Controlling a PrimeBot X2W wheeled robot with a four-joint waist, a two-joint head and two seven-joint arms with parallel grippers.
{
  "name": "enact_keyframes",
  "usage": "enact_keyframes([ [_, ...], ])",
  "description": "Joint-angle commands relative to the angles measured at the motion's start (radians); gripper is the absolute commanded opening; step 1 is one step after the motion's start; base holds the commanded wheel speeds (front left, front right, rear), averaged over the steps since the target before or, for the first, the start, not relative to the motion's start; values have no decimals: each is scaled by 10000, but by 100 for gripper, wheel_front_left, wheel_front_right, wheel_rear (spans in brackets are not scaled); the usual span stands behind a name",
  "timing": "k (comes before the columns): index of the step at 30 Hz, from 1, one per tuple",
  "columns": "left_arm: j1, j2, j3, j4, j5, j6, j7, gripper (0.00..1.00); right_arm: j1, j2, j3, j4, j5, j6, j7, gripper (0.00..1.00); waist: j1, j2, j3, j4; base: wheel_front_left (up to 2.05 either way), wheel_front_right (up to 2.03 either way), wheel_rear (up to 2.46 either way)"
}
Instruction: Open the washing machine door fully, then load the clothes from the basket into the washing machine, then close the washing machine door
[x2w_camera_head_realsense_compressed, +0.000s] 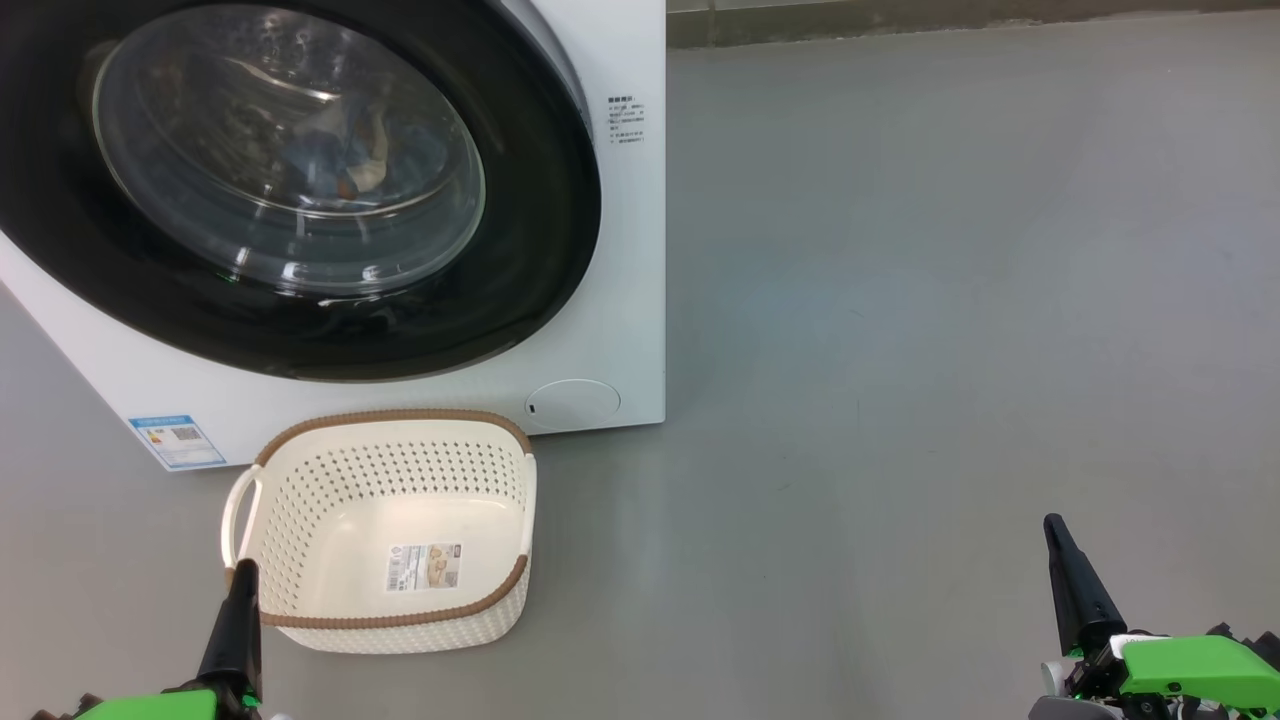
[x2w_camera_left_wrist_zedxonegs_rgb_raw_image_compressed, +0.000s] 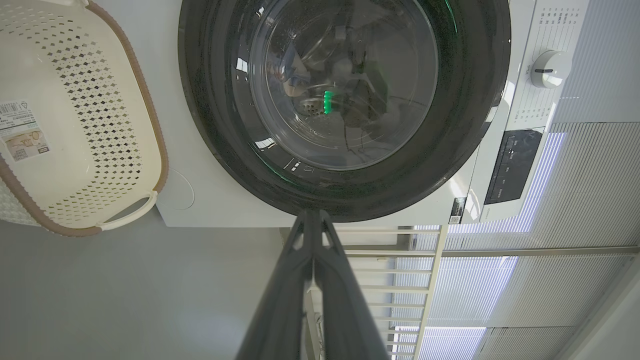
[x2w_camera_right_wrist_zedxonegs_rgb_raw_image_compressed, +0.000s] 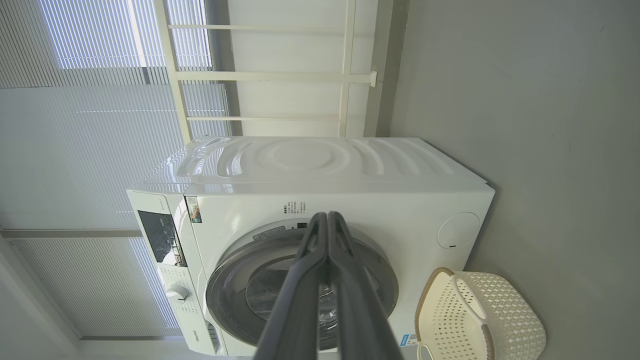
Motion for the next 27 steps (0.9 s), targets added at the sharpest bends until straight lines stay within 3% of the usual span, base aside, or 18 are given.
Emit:
enact_keyframes([
  [1, -387, 165, 335, -180, -31, -105, 71, 0, -406, -127, 240, -242, 52, 16, 78, 0, 0, 0, 0, 0, 0, 0, 0],
  [27, -387, 162, 340, -181, -27, -106, 75, 0, -406, -127, 241, -242, 52, 16, 77, 0, 0, 0, 0, 0, 0, 0, 0],
])
